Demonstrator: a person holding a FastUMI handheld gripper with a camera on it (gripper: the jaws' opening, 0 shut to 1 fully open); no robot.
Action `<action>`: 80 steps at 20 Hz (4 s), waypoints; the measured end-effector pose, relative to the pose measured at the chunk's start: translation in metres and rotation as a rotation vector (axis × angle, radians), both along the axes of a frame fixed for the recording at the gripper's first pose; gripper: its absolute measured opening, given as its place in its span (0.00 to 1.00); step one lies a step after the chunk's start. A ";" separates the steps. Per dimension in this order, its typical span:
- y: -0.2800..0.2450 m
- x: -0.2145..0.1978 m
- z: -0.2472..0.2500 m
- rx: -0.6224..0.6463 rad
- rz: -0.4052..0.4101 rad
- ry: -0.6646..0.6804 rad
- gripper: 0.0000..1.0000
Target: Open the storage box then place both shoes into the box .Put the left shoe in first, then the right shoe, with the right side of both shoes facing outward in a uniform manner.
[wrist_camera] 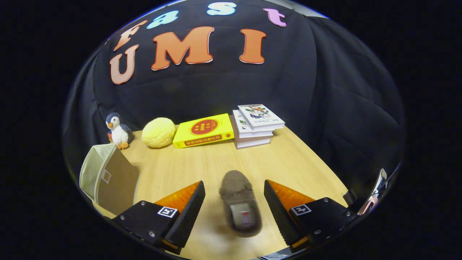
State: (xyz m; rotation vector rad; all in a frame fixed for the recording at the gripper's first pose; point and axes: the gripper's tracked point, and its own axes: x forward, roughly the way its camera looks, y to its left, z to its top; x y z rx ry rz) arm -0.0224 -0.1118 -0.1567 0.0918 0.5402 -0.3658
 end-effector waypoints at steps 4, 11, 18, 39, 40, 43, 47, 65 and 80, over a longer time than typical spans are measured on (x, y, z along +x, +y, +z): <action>-0.024 -0.014 -0.052 0.037 0.023 0.086 0.89; -0.027 0.011 -0.112 0.074 0.082 0.169 0.56; -0.026 0.034 -0.116 0.079 0.095 0.188 0.03; 0.229 0.061 0.071 0.200 0.023 -0.043 0.01; 0.245 0.065 0.076 0.201 0.039 -0.048 0.01; 0.287 0.070 0.080 0.211 0.078 -0.047 0.01; 0.329 0.077 0.075 0.217 0.123 -0.027 0.01; 0.364 0.089 0.049 0.193 0.135 0.000 0.26; 0.333 0.065 0.094 0.154 0.138 -0.085 0.68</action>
